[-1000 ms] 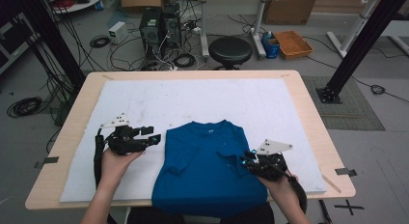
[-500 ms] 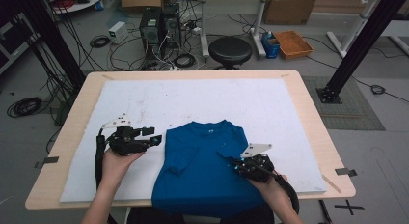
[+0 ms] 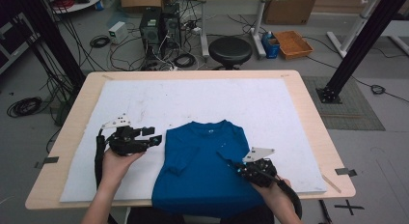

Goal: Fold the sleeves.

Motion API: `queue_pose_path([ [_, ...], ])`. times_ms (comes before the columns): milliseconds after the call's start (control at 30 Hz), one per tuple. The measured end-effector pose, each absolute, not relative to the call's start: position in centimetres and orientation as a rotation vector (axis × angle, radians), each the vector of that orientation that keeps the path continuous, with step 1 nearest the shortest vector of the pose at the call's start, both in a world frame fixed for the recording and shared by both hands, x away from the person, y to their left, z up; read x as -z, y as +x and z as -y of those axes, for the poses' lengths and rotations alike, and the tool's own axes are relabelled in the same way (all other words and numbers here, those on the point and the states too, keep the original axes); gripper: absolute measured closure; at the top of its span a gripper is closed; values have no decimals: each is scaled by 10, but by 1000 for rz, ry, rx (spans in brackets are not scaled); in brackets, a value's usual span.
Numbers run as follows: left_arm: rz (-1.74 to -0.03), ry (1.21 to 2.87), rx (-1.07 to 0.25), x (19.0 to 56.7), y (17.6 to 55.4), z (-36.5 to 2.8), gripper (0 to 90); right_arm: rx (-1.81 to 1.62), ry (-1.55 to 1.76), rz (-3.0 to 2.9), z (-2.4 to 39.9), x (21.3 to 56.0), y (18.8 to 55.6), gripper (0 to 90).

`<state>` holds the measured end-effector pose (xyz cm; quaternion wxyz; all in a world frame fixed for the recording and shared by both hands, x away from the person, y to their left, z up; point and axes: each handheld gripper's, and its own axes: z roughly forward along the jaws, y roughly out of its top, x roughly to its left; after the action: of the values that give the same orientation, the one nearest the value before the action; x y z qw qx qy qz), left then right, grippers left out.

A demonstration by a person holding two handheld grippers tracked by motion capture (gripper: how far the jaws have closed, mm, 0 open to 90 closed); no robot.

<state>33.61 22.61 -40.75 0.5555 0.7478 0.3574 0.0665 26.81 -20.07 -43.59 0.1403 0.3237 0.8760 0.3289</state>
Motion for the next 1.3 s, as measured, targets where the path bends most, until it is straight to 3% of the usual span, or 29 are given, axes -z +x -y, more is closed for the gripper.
queue_pose_path([
  [67,-843,1764,-161,408,336,-226,422,-954,921,-2537,203,435,266,881],
  [167,-842,1752,-175,407,337,-225,393,-997,923,-2528,209,432,266,726],
  [233,-840,1750,-179,407,336,-225,392,-1010,930,-2512,210,429,267,710],
  [267,-840,1753,-184,406,336,-225,392,-1070,944,-2475,215,422,271,634],
  [300,-838,1755,-187,406,337,-225,392,-1070,944,-2475,215,422,271,634],
  [400,-808,1737,-256,403,335,-224,392,-1187,978,-2389,227,409,288,486],
  [467,-800,1727,-249,402,336,-224,392,-1236,1014,-2342,233,402,299,436],
  [733,-677,1620,-406,396,335,-219,318,-1375,1066,-2199,246,370,339,393],
  [1000,-732,1645,-308,390,339,-214,323,-1443,1066,-2122,254,354,343,371],
  [1100,-760,1641,-262,389,342,-214,262,-1443,1063,-2131,258,357,340,368],
  [1300,-741,1687,-308,391,342,-210,262,-1436,1097,-2147,267,364,340,361],
])
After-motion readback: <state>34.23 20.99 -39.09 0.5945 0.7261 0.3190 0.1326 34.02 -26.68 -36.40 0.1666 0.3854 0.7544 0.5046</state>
